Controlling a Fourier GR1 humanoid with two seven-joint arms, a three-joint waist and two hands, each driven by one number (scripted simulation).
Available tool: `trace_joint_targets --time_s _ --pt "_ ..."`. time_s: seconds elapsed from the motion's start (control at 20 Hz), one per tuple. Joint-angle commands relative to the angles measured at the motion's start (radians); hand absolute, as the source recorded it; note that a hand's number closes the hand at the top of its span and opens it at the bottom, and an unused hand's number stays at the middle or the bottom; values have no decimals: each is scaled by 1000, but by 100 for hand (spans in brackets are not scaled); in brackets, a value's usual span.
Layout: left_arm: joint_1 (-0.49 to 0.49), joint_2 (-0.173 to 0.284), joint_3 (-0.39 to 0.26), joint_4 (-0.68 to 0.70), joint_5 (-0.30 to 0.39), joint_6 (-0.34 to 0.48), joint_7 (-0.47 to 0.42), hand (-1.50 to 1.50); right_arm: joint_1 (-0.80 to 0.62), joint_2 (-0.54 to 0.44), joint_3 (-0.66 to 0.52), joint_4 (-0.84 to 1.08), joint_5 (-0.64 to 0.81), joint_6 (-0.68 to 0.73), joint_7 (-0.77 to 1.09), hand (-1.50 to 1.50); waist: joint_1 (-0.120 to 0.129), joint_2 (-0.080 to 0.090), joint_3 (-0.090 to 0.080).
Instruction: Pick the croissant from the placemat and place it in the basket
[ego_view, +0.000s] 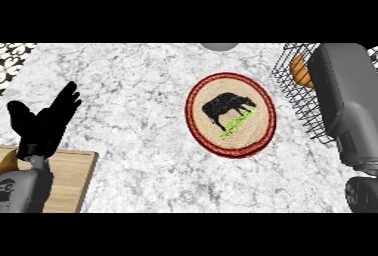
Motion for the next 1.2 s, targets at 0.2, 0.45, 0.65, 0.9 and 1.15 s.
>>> trace_joint_targets --time_s 0.2,0.45,0.65,0.9,1.15 --pt "-9 4 14 -22 15 0 22 0 35 38 -48 -180 80 -207 199 -150 -14 -8 -1" --pt "33 16 22 -20 7 3 30 0 86 82 -129 -404 64 -256 155 -150 -51 -28 -1" --pt "56 -2 34 -19 0 31 3 0 168 239 -137 -623 58 -200 104 -150 -73 -36 -2" --pt "39 0 37 -15 7 34 40 0 324 247 -10 -784 -100 -46 89 -150 -82 -49 -1" --pt "74 -7 32 -16 0 27 -2 0 529 248 149 -991 -237 19 99 -150 -85 -49 -1"
